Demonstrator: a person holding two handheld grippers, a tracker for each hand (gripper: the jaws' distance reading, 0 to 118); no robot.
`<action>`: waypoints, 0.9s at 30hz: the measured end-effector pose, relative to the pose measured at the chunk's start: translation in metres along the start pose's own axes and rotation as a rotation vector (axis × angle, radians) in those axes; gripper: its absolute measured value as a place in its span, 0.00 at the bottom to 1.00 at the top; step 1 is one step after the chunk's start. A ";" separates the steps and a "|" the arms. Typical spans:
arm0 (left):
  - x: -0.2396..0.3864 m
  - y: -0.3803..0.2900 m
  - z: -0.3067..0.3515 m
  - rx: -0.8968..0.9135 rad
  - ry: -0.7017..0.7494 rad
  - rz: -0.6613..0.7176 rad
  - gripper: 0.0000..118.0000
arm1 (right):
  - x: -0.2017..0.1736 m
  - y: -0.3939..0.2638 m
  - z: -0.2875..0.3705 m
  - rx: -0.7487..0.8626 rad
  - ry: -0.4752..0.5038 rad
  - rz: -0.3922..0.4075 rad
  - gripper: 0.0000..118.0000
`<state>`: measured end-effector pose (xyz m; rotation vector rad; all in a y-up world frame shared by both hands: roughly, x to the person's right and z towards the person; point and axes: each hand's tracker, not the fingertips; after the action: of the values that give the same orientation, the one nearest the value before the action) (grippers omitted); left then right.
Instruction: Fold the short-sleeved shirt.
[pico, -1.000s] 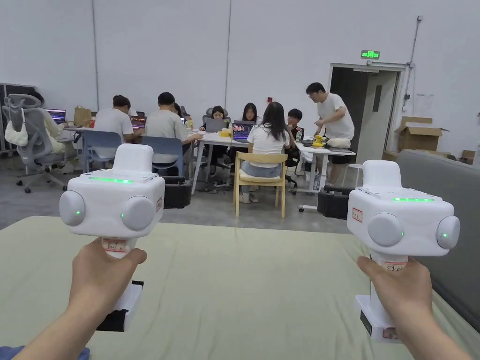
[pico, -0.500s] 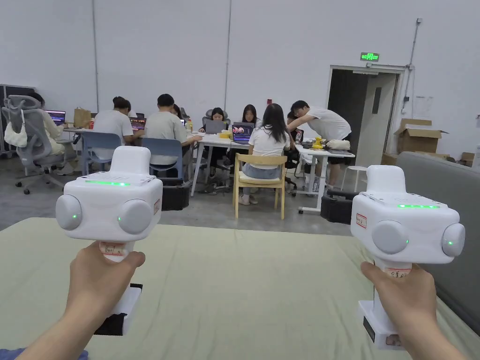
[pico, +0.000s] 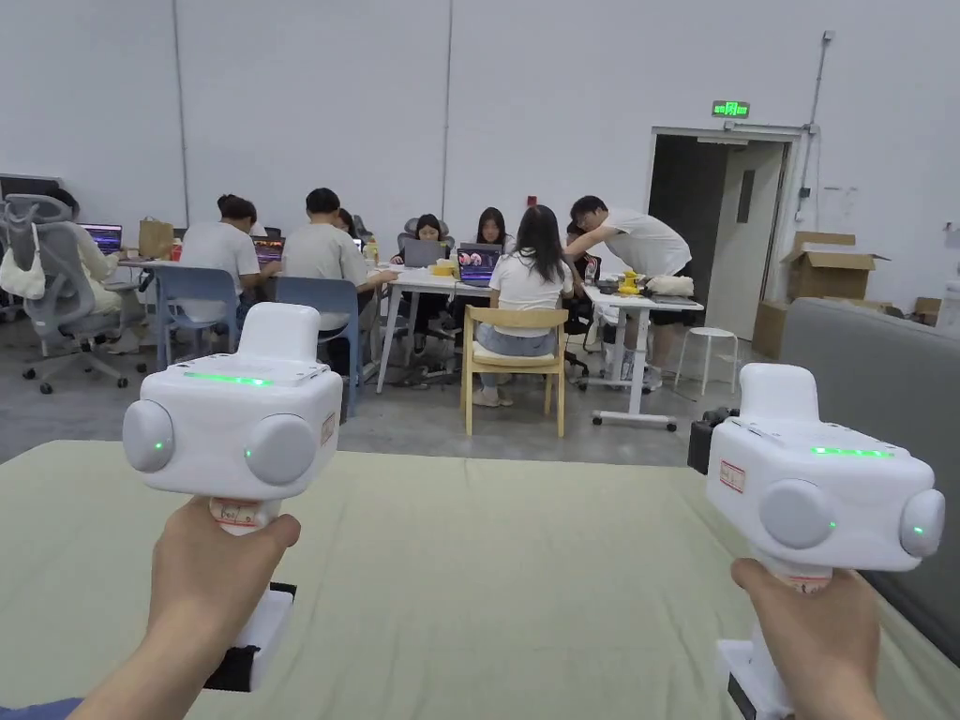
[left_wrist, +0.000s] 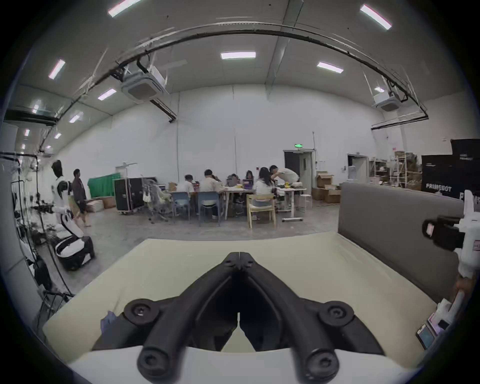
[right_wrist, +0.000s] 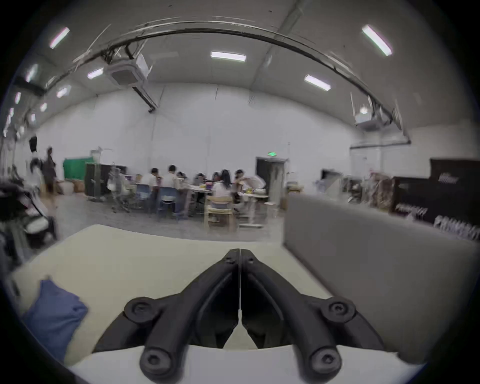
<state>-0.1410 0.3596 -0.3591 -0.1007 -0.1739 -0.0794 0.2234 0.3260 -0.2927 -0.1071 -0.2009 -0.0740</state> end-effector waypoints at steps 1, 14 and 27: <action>0.004 -0.002 0.000 0.010 0.004 -0.014 0.00 | 0.002 -0.003 -0.001 -0.007 -0.027 -0.001 0.03; -0.048 -0.027 0.022 -0.029 0.135 -0.040 0.00 | -0.081 -0.006 -0.006 0.038 0.098 0.145 0.03; -0.253 -0.079 0.165 -0.159 0.615 0.013 0.00 | -0.334 -0.051 0.010 -0.034 0.585 0.106 0.03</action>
<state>-0.4238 0.3168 -0.2347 -0.2304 0.4483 -0.1076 -0.1091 0.2978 -0.3461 -0.1255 0.3901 -0.0008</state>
